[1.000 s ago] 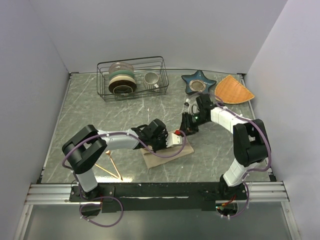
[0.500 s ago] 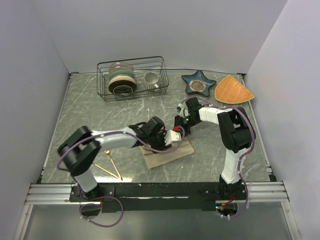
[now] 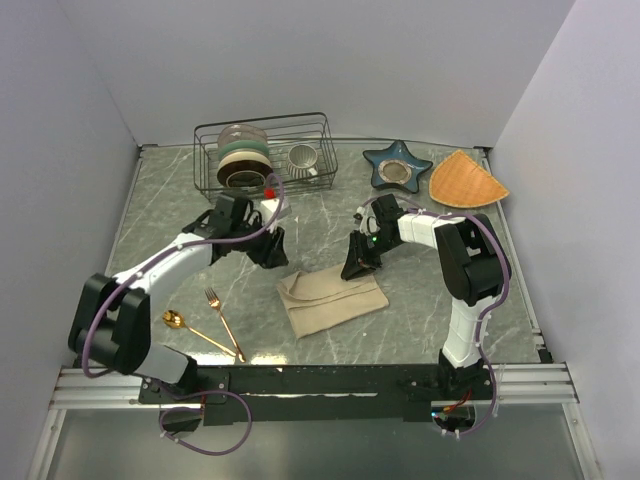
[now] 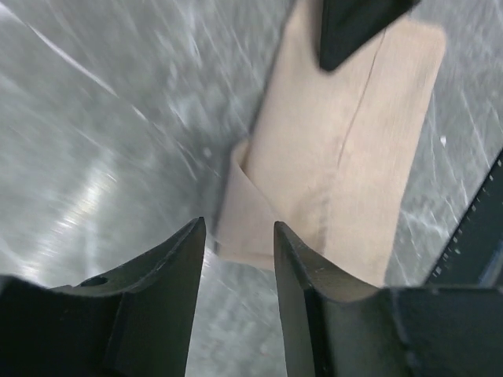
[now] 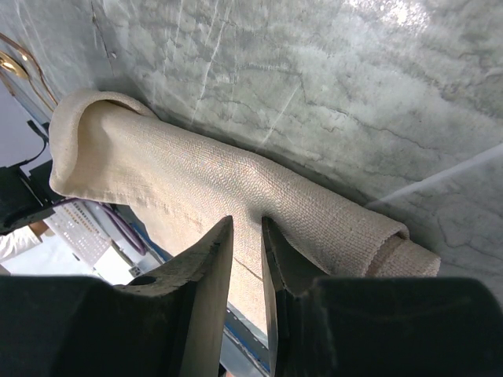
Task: Fold the napkin into a case and place the utensils inside
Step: Smooth out the 2/3-rectangle-folded napkin at the center of the board.
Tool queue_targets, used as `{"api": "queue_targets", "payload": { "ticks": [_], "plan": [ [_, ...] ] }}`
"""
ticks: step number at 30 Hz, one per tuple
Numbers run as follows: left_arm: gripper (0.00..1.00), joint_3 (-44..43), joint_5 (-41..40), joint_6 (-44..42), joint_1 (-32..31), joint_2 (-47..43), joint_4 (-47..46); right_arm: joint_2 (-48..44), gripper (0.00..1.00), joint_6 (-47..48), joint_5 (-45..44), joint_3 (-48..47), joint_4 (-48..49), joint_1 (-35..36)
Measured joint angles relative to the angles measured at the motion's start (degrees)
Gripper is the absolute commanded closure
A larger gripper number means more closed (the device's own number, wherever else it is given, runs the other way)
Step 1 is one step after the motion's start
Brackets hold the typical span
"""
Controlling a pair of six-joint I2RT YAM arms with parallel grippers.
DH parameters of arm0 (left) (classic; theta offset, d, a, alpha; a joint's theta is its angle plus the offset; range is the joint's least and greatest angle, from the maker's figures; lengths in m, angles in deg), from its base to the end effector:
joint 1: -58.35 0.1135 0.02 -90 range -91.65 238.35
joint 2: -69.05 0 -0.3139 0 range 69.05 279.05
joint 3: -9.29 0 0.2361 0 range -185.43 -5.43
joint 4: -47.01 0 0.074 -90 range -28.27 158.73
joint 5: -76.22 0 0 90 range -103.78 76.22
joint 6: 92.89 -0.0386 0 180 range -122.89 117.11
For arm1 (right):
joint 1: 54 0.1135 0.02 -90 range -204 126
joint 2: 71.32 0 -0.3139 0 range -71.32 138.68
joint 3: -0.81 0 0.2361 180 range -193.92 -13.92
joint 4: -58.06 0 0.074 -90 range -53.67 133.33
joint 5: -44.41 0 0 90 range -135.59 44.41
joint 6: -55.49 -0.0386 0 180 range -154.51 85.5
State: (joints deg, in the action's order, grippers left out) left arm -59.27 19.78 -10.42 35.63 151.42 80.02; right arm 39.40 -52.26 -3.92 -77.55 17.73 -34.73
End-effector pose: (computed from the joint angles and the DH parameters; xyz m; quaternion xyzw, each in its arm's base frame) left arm 0.2503 -0.1279 0.2908 0.3348 0.8317 -0.3127 0.3137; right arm 0.3324 0.1434 0.1826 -0.0658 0.9232 0.3781 0.0217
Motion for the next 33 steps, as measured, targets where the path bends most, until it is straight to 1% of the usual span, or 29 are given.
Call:
{"api": "queue_targets", "payload": {
  "ticks": [4,8,11,18,19,21,24,26,29,33],
  "plan": [
    [0.56,0.8,0.3,1.3,-0.8,3.3,1.9,0.0,0.71,0.0,0.0,0.0,0.0,0.0],
    [0.62,1.5,0.8,1.2,-1.7,4.4,2.7,0.0,0.70,0.0,-0.1,0.0,0.0,0.0],
    [0.66,1.8,1.1,1.1,-3.5,5.2,3.1,0.0,0.70,0.0,-0.1,0.0,0.0,0.0],
    [0.70,2.1,0.7,-0.3,-8.0,8.2,4.2,0.0,0.69,0.0,-0.1,0.0,0.0,0.0],
    [0.73,2.1,0.5,-0.8,-8.4,8.9,4.5,0.0,0.69,0.0,-0.1,0.0,0.0,0.0],
    [0.75,2.0,0.0,-1.4,-9.1,10.9,5.8,0.0,0.69,-0.1,-0.1,0.0,0.0,0.0],
    [0.75,0.8,-0.8,-2.6,-9.9,14.1,7.6,0.0,0.69,-0.1,-0.1,0.0,0.0,-0.2],
    [0.75,-0.7,-1.6,-3.4,-10.4,14.9,9.0,0.0,0.69,-0.1,-0.1,0.0,0.0,-0.3],
    [0.76,-2.7,-3.1,-4.0,-11.3,16.4,10.8,0.0,0.69,-0.1,-0.1,0.0,-0.2,-0.5],
    [0.77,-6.4,-4.0,-4.0,-11.5,19.5,13.0,0.0,0.69,-0.2,-0.1,0.0,-0.7,-1.9]
  ]
}}
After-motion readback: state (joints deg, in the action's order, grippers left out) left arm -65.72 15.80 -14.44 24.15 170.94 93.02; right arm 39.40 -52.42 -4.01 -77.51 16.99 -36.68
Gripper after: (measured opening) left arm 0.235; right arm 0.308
